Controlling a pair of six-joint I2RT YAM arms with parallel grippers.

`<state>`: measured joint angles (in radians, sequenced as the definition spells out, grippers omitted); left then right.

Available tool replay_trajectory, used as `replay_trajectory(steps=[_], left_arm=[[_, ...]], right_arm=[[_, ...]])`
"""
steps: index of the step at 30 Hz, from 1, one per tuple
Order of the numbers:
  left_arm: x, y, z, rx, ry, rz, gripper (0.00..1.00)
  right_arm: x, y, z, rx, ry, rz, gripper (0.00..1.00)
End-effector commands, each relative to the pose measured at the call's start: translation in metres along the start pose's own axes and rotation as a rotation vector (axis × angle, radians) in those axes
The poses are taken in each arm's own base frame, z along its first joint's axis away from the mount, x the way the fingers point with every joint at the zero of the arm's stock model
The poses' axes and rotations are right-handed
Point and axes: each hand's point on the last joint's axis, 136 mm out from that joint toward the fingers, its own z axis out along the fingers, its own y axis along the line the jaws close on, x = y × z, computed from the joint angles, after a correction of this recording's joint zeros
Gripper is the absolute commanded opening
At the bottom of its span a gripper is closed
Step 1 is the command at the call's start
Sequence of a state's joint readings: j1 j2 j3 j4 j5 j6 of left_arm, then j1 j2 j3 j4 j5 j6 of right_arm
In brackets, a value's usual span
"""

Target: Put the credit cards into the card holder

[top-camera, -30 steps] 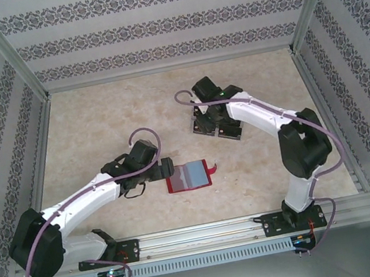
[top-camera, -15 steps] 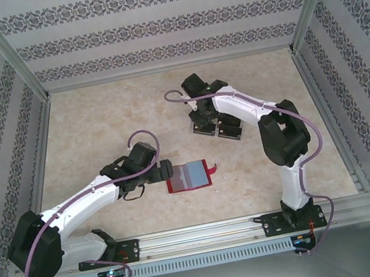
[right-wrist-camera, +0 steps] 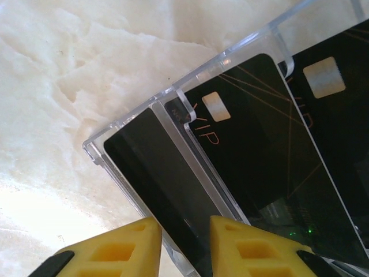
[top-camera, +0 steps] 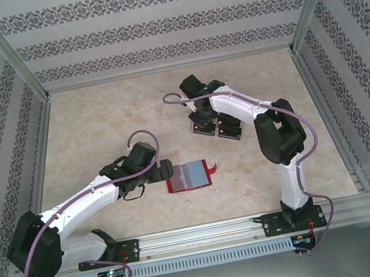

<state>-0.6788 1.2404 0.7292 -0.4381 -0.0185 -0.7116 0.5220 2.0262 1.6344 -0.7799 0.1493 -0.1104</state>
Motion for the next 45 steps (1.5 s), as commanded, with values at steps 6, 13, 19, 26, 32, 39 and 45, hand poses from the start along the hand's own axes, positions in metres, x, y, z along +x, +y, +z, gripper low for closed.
replay_trajectory(steps=[6, 13, 19, 26, 32, 39, 45], left_arm=[[0.001, 0.002, -0.002, 0.011, -0.006, -0.02, 1.0], [0.001, 0.001, -0.002, 0.016, -0.005, -0.023, 1.0], [0.002, 0.001, -0.001, 0.011, 0.004, -0.018, 1.0], [0.002, 0.002, -0.001, 0.008, 0.005, -0.019, 1.0], [0.003, 0.002, 0.001, 0.004, 0.011, -0.017, 1.0], [0.001, -0.001, 0.004, 0.005, 0.017, -0.002, 1.0], [0.0, -0.007, 0.004, 0.005, 0.05, 0.061, 1.0]], right_arm=[[-0.002, 0.0, 0.0, 0.041, 0.02, -0.048, 0.22], [-0.007, 0.006, -0.007, 0.044, -0.007, -0.133, 0.16], [-0.012, 0.008, -0.013, 0.054, -0.027, -0.16, 0.0], [-0.028, 0.004, -0.037, 0.079, -0.084, -0.168, 0.0], [-0.044, 0.0, -0.07, 0.099, -0.162, -0.155, 0.0], [-0.047, -0.001, -0.106, 0.104, -0.234, -0.083, 0.0], [-0.022, 0.02, -0.136, -0.098, -0.301, 0.157, 0.0]])
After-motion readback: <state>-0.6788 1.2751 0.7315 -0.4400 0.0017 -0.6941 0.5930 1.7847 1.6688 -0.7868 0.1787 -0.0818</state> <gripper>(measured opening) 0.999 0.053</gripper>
